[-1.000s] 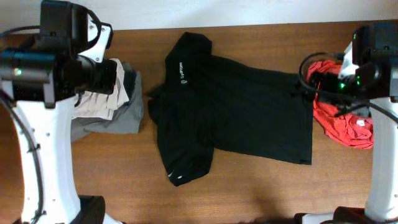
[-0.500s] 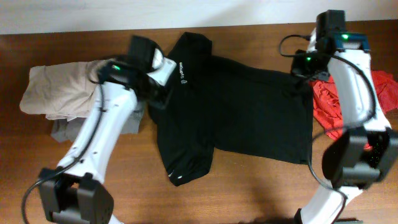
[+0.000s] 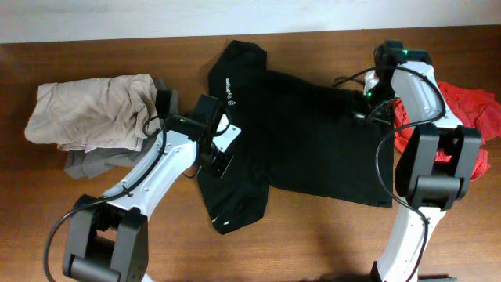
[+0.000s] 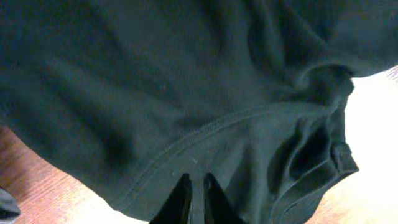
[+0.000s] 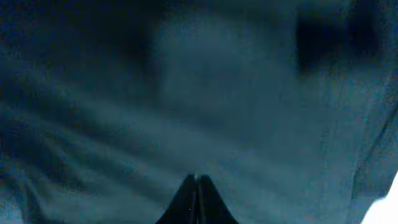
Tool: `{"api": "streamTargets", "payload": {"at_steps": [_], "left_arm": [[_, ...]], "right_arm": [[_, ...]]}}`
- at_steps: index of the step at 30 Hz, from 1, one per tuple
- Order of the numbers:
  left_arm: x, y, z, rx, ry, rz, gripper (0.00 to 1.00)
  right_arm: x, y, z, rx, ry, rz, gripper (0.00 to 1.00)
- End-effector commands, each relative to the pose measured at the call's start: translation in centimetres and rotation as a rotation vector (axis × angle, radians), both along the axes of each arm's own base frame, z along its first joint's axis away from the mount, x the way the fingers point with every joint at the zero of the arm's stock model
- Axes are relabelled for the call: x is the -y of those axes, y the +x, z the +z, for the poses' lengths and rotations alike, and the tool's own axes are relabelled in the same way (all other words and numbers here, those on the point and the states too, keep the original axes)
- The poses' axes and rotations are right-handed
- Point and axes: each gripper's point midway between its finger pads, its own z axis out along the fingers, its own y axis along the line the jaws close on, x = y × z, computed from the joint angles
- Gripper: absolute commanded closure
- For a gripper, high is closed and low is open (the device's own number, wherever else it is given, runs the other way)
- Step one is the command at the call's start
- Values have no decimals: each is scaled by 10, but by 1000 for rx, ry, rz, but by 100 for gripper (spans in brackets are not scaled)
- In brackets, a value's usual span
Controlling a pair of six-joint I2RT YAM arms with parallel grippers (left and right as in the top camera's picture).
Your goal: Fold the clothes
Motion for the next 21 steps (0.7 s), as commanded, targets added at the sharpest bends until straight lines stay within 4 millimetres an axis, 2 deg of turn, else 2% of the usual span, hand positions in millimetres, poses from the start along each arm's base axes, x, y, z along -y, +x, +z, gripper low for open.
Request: {"api": "streamTargets", "payload": {"at_steps": [1,5,10,14,16,21], "left_arm": [[-2,-6,-13,-8,10,-12,87],[1,1,-29,50,-14,-11,87],[-6,10,-62,113,9,5,87],[-16,-1,-90,20,28,71,99],[-17,-11,-98,-44,26,100,100],[-22,-39,-99,-188,37,243,100]], "right_arm": [[-6,-24,11,-82,31,15,96],[-14,-38,13,-142,36,32,96],[-25,-38,10,-136,33,61,96],[-34,-30,-3,-100,27,81,96],[-37,-26,-8,-75,25,90,96],[-36,-7,-11,0,15,77,96]]}}
